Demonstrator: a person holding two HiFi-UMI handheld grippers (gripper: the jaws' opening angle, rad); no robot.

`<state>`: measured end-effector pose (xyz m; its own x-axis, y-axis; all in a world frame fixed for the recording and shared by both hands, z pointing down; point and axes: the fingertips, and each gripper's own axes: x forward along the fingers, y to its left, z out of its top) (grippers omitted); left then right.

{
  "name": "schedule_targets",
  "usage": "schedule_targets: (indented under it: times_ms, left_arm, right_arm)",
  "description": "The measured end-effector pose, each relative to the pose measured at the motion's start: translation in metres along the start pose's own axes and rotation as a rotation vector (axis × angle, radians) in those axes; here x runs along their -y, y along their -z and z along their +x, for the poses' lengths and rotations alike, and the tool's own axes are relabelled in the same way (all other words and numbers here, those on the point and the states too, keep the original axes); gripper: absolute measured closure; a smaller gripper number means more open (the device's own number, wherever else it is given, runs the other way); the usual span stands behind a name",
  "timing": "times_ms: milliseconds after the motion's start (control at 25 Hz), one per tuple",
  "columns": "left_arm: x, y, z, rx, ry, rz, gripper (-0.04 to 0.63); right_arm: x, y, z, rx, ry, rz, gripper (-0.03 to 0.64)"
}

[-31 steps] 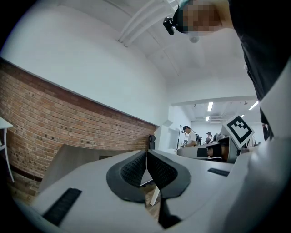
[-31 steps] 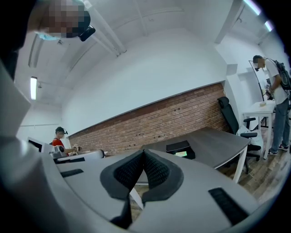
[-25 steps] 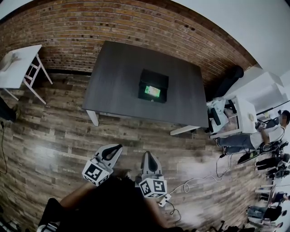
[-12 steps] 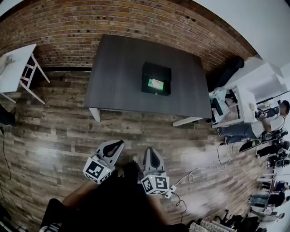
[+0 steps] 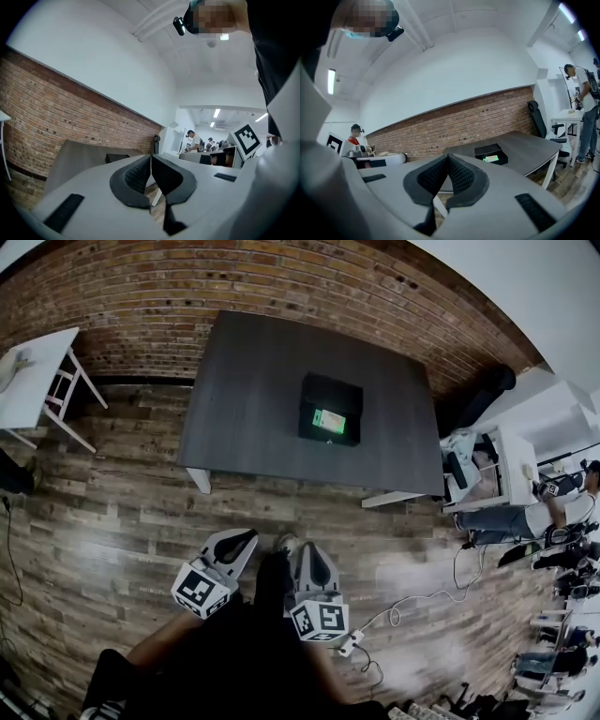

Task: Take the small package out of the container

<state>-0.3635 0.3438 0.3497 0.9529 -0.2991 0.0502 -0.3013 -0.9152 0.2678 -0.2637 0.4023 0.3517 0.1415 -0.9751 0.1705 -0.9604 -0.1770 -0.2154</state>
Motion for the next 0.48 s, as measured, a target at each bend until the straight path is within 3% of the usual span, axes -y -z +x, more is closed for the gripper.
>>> schedule_targets:
  times_ms: [480]
  left_arm:
    - [-0.027, -0.008, 0.088, -0.019, -0.038, -0.012, 0.558]
  right_arm:
    - [0.064, -0.028, 0.068, -0.01, -0.039, 0.008, 0.592]
